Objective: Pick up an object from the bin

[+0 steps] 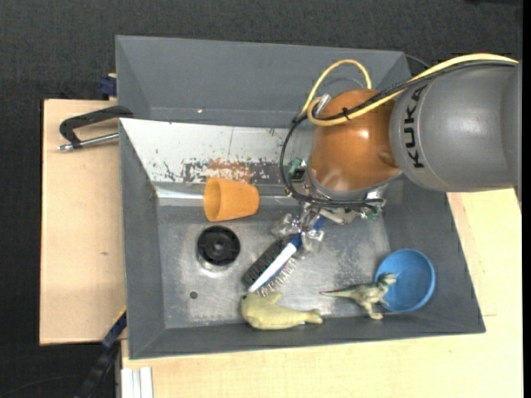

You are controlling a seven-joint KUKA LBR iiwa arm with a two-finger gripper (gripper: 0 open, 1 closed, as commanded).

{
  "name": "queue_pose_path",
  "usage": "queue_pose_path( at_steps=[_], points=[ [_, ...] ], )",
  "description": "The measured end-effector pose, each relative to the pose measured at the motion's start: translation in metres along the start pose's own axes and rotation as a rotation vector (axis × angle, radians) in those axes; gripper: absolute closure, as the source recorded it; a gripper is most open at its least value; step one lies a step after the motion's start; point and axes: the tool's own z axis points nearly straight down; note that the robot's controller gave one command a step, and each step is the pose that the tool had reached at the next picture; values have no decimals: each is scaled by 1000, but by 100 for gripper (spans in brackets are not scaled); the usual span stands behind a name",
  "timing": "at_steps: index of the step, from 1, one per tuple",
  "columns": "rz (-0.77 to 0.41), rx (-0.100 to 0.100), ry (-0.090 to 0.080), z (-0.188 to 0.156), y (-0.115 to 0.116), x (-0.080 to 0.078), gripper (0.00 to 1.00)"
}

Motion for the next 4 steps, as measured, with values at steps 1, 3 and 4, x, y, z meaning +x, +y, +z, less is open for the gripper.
queue_pose_path(
  at_steps=[1,3,4],
  points=[
    [48,3,3,-5,-43,70,100],
    [-539,-1,1,3,-38,74,100],
    [-498,11,-2,-188,-46,78,100]
  ],
)
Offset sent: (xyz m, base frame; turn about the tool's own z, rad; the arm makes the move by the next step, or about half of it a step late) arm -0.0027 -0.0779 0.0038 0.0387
